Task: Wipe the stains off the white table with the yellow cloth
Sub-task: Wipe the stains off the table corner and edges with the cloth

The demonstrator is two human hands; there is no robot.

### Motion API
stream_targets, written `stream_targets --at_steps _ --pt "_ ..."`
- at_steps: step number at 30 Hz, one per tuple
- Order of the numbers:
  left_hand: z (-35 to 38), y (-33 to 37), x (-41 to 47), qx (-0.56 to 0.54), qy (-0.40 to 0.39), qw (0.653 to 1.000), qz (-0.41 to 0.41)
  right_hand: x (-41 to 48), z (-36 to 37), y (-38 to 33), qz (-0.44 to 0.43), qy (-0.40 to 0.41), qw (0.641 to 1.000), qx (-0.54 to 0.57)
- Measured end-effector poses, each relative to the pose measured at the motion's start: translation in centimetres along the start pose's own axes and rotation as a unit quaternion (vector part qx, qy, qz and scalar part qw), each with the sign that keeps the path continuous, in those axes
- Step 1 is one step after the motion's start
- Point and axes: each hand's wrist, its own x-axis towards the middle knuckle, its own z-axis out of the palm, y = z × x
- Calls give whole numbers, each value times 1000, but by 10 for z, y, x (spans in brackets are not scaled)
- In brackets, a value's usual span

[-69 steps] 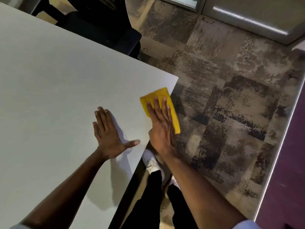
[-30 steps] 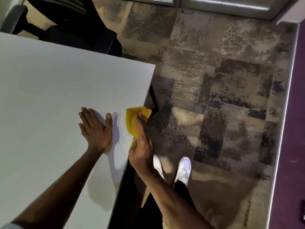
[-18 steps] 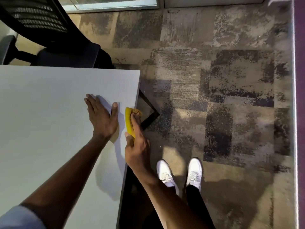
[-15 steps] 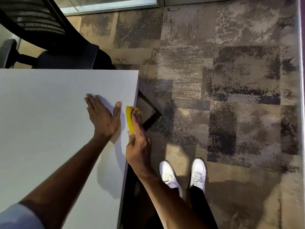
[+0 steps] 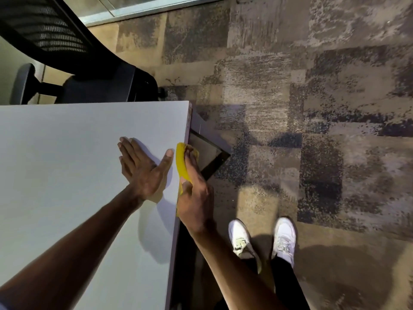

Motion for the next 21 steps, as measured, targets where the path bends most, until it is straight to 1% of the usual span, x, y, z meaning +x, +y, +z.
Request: stream_targets --at_steps 3,6,8,11,14,18,21 --pt "-4 6 -4 -1 -3 1000 -12 33 -2 -6 10 -9 1000 -10" --pt "-8 11 -7 3 -18 1000 -16 62 -4 -8 38 -20 999 -21" --pt "-11 13 -9 6 -27 1000 -11 57 -3 -5 38 -26 999 -25" --pt "-16 17 -12 1 -44 999 -7 25 -4 2 -1 -15 1000 -24" --pt "-20 20 -14 3 -58 998 -3 14 -7 6 -14 -4 1000 -17" --pt "-22 20 -12 4 -67 998 -5 59 -8 -8 25 -34 999 -32" --pt "-22 21 -13 3 -76 997 -6 91 -12 -18 26 -42 998 -32"
